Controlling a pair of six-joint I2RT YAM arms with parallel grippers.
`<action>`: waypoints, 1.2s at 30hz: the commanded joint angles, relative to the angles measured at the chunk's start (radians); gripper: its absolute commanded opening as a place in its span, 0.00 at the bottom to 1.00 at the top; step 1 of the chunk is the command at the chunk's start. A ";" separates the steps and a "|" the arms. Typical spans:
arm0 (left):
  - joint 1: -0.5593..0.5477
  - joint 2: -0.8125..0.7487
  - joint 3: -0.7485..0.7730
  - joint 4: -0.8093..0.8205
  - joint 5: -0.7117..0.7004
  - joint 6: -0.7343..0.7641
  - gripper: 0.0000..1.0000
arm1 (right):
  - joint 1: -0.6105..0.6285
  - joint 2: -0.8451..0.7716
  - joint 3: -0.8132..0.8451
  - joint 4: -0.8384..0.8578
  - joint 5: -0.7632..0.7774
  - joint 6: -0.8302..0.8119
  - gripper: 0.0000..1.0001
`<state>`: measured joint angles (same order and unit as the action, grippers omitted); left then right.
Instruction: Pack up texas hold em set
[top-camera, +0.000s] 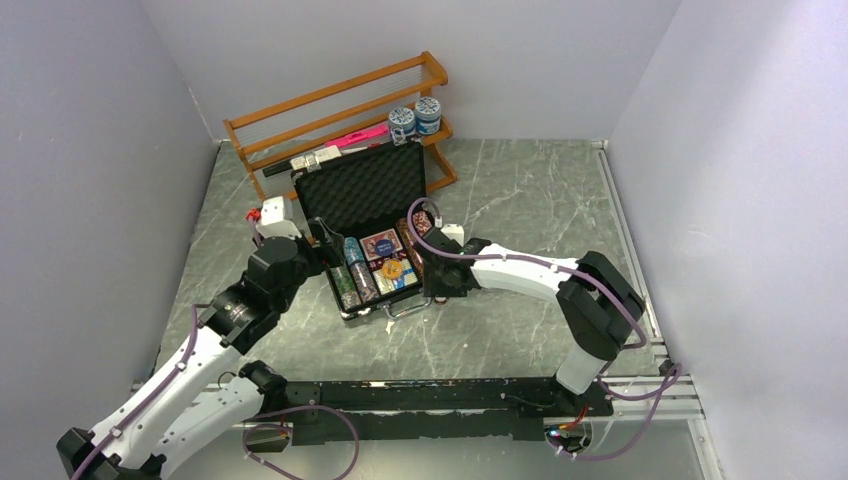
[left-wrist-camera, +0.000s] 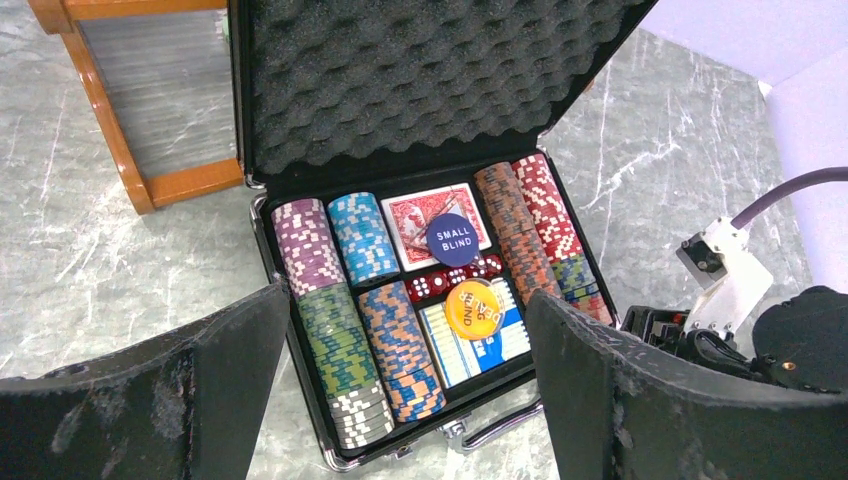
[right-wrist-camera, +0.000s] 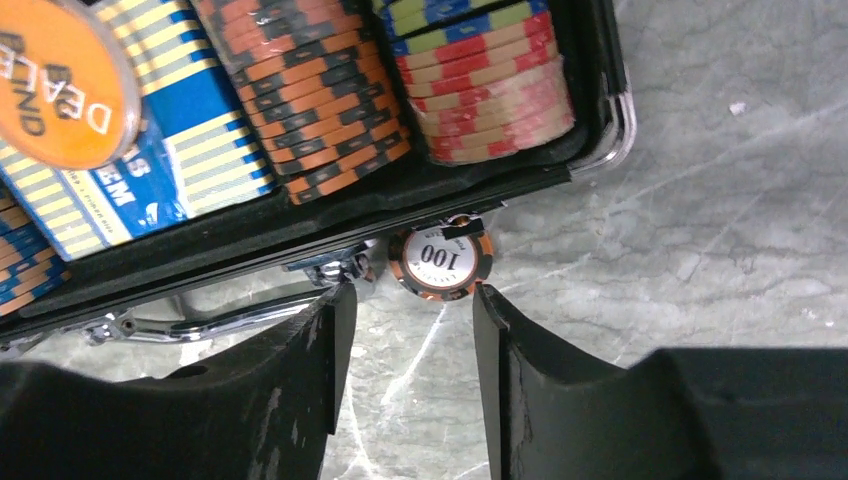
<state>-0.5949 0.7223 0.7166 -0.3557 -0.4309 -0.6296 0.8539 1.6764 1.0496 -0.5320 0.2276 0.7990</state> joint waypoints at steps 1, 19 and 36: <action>0.000 -0.020 0.006 0.034 0.006 0.005 0.93 | -0.008 0.015 0.003 -0.016 0.069 0.026 0.46; 0.000 -0.020 -0.001 0.024 0.009 0.003 0.93 | -0.010 0.027 -0.045 0.065 0.027 0.019 0.64; 0.000 -0.018 -0.006 0.024 0.014 -0.001 0.93 | -0.013 0.170 -0.031 0.077 -0.074 -0.074 0.70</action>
<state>-0.5949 0.7086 0.7162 -0.3561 -0.4297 -0.6300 0.8192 1.7359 1.0283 -0.5152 0.2211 0.7437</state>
